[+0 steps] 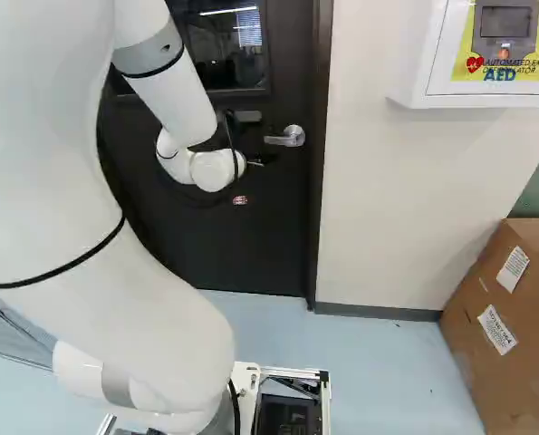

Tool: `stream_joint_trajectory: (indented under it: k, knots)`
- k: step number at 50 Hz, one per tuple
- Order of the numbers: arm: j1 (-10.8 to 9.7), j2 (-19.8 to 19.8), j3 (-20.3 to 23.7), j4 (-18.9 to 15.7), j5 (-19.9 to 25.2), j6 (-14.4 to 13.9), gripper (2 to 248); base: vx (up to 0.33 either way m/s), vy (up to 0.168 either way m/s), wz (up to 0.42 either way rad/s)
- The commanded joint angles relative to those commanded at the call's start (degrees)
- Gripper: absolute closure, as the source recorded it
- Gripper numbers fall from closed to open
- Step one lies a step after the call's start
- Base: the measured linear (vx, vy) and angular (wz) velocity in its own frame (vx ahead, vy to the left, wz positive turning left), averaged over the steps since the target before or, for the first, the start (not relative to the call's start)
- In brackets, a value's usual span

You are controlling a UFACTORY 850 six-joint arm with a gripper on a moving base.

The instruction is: Open the door and move inside

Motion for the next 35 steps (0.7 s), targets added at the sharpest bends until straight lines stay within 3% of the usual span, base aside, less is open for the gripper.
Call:
stream_joint_trajectory:
  k: [19,35]
  knots:
    - [0.00,-1.48,0.09,0.00,0.00,0.00,3,0.000,0.000,0.000]
    - [0.00,-0.33,0.03,0.00,0.00,0.00,3,0.000,0.000,0.000]
